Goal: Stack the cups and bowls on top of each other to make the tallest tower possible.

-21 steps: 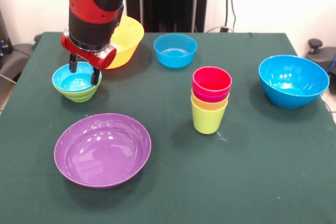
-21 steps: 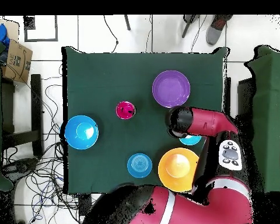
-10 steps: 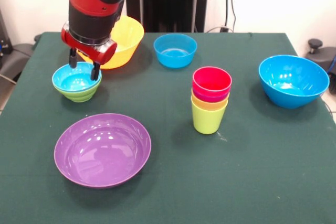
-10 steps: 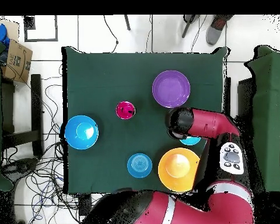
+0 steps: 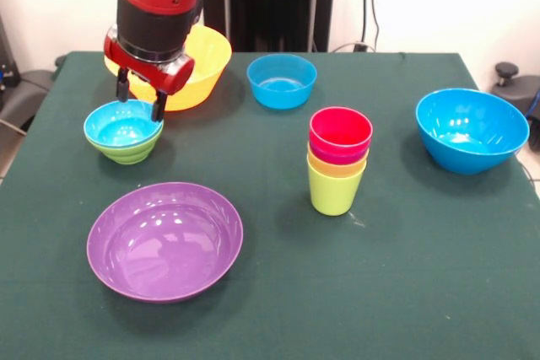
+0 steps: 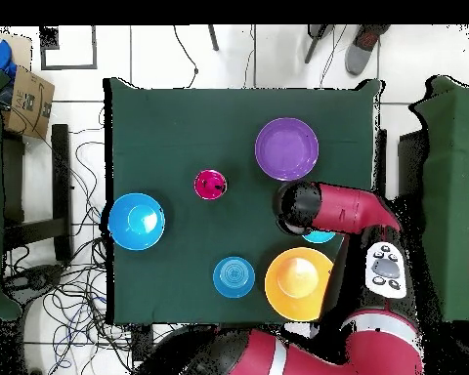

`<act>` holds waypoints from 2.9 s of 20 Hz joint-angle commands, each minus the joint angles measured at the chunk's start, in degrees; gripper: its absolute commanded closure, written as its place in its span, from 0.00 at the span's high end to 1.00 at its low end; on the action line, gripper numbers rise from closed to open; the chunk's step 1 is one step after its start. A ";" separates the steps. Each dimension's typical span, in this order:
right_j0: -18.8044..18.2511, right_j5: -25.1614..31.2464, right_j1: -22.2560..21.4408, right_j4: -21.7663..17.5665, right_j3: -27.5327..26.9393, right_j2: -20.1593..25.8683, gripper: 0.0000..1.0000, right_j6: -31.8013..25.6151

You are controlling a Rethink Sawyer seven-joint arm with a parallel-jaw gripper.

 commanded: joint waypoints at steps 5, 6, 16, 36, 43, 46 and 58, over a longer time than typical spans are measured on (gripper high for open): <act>3.16 5.01 -0.96 -0.42 3.47 5.58 1.00 -1.46; 3.36 5.06 -0.85 -0.35 3.48 5.62 1.00 -1.31; 4.81 6.07 -0.92 0.06 4.18 5.70 1.00 -1.39; 6.07 6.79 -2.19 0.93 6.18 5.12 1.00 0.26; 3.54 3.09 1.37 0.03 4.09 6.62 1.00 -1.70; 3.34 2.36 1.80 -0.26 3.90 6.66 1.00 -1.65; 2.60 0.82 2.75 -0.64 3.75 7.06 1.00 -1.73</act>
